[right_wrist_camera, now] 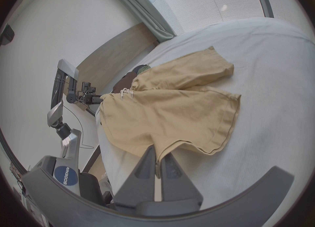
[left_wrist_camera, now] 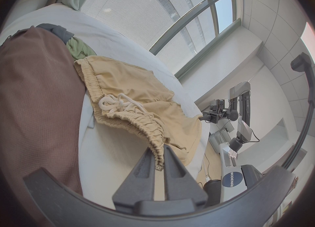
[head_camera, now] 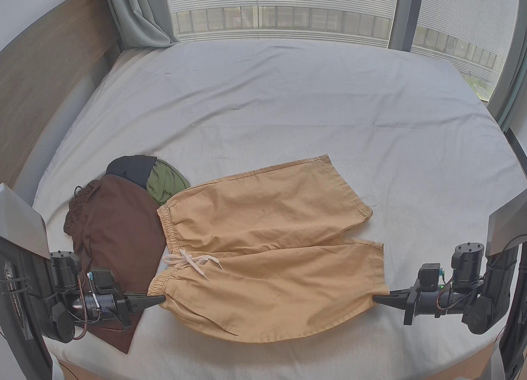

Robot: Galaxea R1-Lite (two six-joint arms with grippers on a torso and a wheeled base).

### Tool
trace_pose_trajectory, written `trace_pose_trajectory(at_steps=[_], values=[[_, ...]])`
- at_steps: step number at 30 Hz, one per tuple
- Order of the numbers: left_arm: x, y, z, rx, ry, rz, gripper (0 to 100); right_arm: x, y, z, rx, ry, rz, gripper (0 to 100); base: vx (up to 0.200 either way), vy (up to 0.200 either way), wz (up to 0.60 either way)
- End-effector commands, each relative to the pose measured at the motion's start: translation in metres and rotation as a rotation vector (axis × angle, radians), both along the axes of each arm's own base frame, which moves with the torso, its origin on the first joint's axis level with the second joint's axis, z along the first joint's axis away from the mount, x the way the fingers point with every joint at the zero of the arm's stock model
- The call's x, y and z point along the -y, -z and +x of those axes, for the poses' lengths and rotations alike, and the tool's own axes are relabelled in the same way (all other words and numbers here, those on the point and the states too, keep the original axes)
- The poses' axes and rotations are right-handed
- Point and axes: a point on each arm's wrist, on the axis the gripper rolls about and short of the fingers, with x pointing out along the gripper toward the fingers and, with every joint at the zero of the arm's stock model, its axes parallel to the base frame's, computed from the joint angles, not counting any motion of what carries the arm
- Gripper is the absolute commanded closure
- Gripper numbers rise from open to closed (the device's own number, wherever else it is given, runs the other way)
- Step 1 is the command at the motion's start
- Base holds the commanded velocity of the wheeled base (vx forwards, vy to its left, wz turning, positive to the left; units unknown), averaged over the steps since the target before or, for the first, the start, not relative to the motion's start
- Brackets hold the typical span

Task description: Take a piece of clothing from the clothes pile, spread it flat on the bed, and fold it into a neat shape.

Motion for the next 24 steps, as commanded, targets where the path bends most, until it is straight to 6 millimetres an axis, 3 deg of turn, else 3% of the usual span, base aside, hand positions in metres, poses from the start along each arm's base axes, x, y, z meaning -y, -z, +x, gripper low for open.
trace_pose_trajectory(at_steps=[1,24], values=[[0.001,-0.012,0.002,0.02,-0.016,-0.011,100,-0.003,-0.015,0.002,0.06,-0.003,0.021,100,0.0,0.0,0.0],[0.009,-0.038,0.01,0.046,-0.067,-0.039,100,-0.004,-0.043,-0.007,0.153,-0.028,0.057,100,0.0,0.0,0.0]])
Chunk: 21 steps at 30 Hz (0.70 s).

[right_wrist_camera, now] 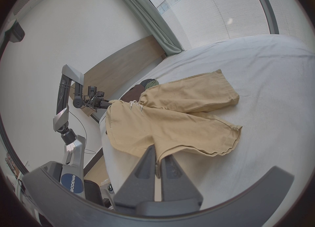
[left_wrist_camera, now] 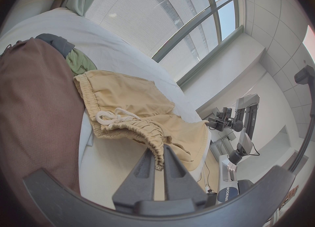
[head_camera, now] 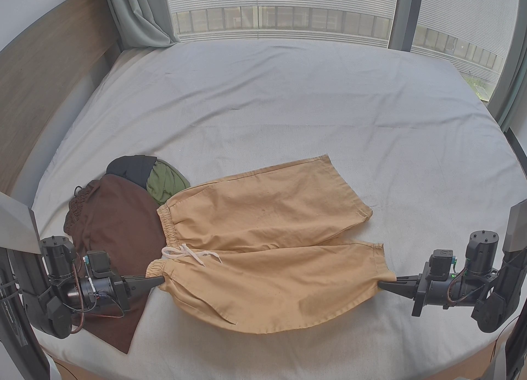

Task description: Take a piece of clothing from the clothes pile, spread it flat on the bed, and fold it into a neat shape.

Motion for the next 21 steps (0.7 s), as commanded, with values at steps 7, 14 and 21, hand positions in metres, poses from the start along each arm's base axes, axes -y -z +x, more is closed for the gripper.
trace_pose_trajectory(at_steps=[7,14,21], values=[[-0.002,-0.01,0.005,0.036,-0.026,-0.003,100,-0.001,-0.017,-0.003,0.06,0.0,0.022,100,0.0,0.0,0.0],[-0.003,-0.01,0.008,0.027,-0.037,-0.015,100,-0.001,-0.026,-0.003,0.088,0.007,0.041,100,0.0,0.0,0.0],[-0.004,-0.011,0.012,0.033,-0.062,-0.01,100,-0.004,-0.035,0.004,0.122,0.016,0.068,100,0.0,0.0,0.0]])
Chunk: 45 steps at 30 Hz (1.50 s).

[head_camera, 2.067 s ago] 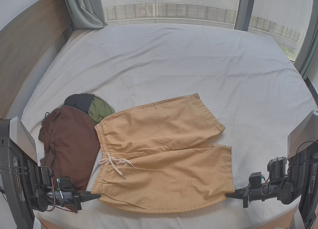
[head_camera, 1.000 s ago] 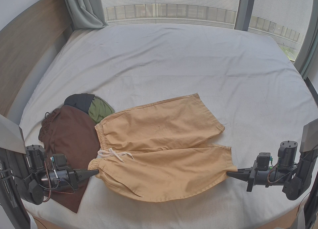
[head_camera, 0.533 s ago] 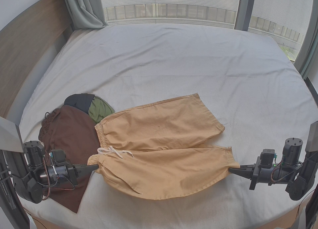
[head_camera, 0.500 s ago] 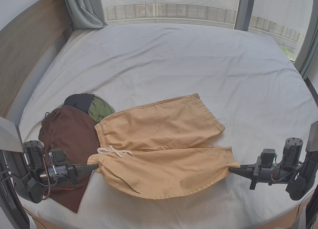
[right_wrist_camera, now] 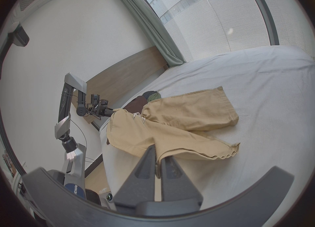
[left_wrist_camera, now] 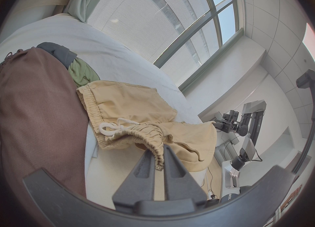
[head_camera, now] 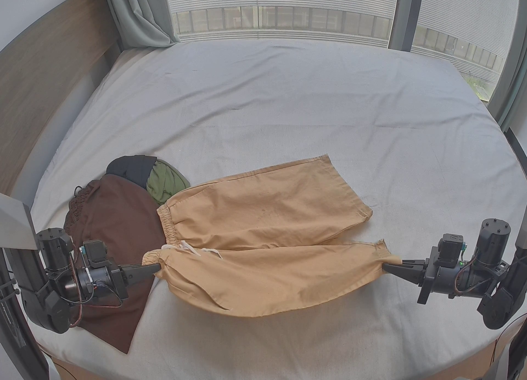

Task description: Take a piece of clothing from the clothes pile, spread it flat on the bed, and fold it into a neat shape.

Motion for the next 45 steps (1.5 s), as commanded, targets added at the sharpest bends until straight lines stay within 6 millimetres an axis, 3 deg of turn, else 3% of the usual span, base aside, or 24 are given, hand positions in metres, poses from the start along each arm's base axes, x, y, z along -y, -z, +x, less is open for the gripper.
trace_pose_trajectory(at_steps=[1,28,45], values=[[-0.001,0.0,0.002,-0.001,-0.016,0.001,100,-0.001,-0.007,0.003,0.033,0.001,0.014,100,0.0,0.0,0.0],[-0.001,-0.008,0.017,-0.014,-0.114,-0.032,100,-0.011,-0.042,0.032,0.131,0.078,0.123,100,0.0,0.0,0.0],[-0.001,-0.013,0.027,-0.004,-0.173,-0.048,100,-0.018,-0.049,0.056,0.169,0.129,0.158,100,0.0,0.0,0.0]])
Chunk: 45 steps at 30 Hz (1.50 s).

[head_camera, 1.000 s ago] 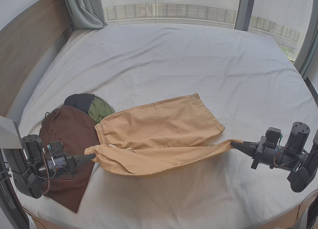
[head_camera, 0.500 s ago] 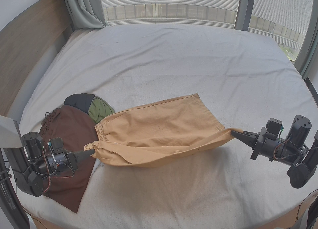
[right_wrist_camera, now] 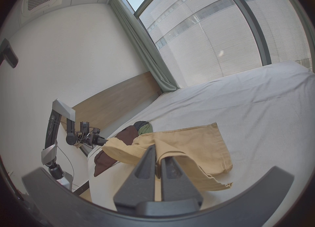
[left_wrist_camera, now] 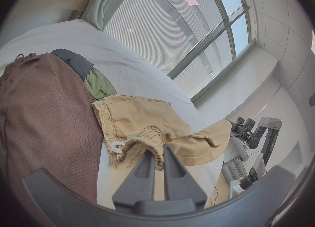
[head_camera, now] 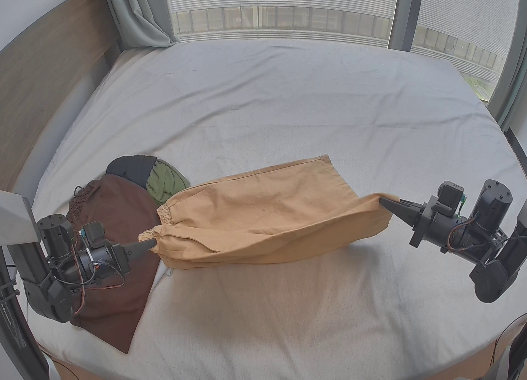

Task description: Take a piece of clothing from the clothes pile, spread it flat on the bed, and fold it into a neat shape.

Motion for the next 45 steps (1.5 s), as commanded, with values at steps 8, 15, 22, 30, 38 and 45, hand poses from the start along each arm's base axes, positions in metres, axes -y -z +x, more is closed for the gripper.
trace_pose_trajectory(at_steps=[8,15,22,30,38,45], values=[[0.0,-0.006,0.013,0.011,-0.061,-0.029,100,-0.001,0.003,0.046,-0.009,0.03,0.047,100,0.0,0.0,0.0],[0.0,-0.008,0.019,0.007,-0.072,-0.058,100,0.0,0.012,0.072,-0.019,0.046,0.059,100,0.0,0.0,0.0],[0.005,0.002,0.031,-0.022,-0.108,-0.068,100,-0.003,0.01,0.096,-0.011,0.043,0.115,100,0.0,0.0,0.0],[0.005,0.011,0.039,-0.037,-0.115,-0.074,100,-0.007,0.015,0.12,-0.027,0.044,0.113,100,0.0,0.0,0.0],[0.004,0.012,0.049,-0.058,-0.165,-0.113,100,-0.011,0.014,0.142,-0.048,0.048,0.11,100,0.0,0.0,0.0],[0.01,0.025,0.059,-0.074,-0.198,-0.107,100,-0.014,0.018,0.158,-0.063,0.049,0.107,100,0.0,0.0,0.0]])
